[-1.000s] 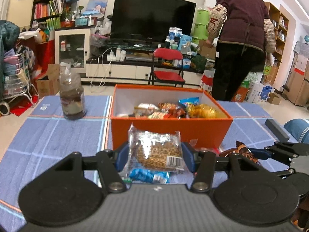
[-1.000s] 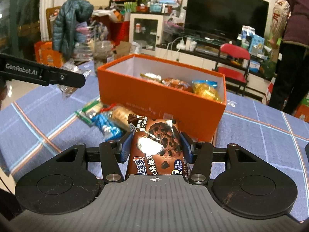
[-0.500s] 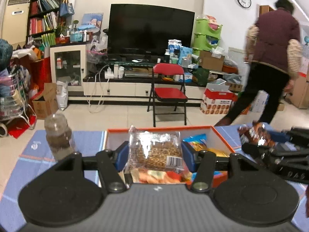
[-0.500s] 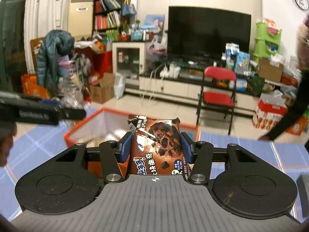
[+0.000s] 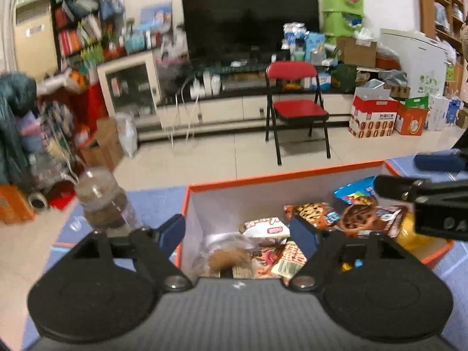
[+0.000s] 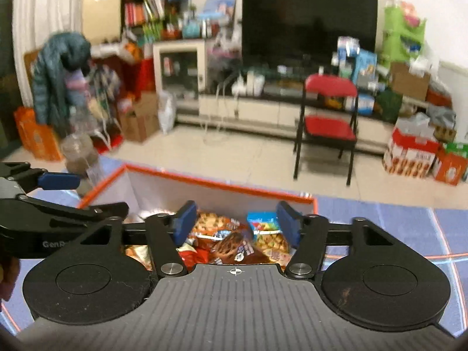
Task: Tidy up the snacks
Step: 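Return both tools to the remaining packets beside the box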
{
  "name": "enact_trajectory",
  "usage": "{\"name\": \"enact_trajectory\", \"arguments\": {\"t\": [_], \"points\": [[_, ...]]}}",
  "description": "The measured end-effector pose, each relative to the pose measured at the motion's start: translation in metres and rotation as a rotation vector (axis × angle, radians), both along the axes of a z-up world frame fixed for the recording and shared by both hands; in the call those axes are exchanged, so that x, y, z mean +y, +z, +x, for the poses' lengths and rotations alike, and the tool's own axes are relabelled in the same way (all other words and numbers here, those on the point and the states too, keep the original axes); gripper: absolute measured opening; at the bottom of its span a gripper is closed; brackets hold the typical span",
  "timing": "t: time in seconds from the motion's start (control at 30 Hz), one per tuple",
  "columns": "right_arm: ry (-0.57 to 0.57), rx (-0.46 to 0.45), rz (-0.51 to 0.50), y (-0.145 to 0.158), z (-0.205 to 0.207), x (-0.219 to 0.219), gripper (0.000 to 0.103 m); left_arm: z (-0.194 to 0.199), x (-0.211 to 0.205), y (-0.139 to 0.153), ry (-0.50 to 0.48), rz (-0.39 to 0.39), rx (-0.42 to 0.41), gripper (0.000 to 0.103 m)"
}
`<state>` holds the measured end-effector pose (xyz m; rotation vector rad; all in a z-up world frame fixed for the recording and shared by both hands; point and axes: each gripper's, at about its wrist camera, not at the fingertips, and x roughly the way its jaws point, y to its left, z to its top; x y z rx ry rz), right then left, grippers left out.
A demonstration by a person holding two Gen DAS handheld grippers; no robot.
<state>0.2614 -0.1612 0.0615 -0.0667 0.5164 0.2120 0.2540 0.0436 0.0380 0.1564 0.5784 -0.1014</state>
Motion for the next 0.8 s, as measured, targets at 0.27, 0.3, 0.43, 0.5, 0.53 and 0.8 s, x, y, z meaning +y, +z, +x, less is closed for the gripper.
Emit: {"name": "enact_trajectory", "arguments": {"t": [0.27, 0.3, 0.43, 0.5, 0.53, 0.8], "points": [[0.092, -0.122, -0.034, 0.017, -0.091, -0.027, 0.064, -0.059, -0.001, 0.016, 0.026, 0.058, -0.014, 0.102], [0.101, -0.125, -0.041, 0.017, -0.101, -0.03, 0.066, -0.066, -0.001, 0.017, 0.024, 0.059, -0.017, 0.101], [0.144, -0.121, -0.078, 0.013, -0.128, -0.036, 0.066, -0.082, -0.001, 0.019, 0.024, 0.059, -0.009, 0.101], [0.184, -0.117, -0.11, 0.008, -0.139, -0.036, 0.066, -0.088, -0.001, 0.019, 0.026, 0.058, -0.006, 0.101], [0.207, -0.116, -0.127, 0.005, -0.144, -0.035, 0.066, -0.091, 0.0, 0.019, 0.026, 0.06, -0.004, 0.101], [0.469, -0.073, -0.236, -0.024, -0.161, -0.041, 0.073, -0.141, 0.059, -0.017, -0.027, -0.082, -0.015, 0.101]]}}
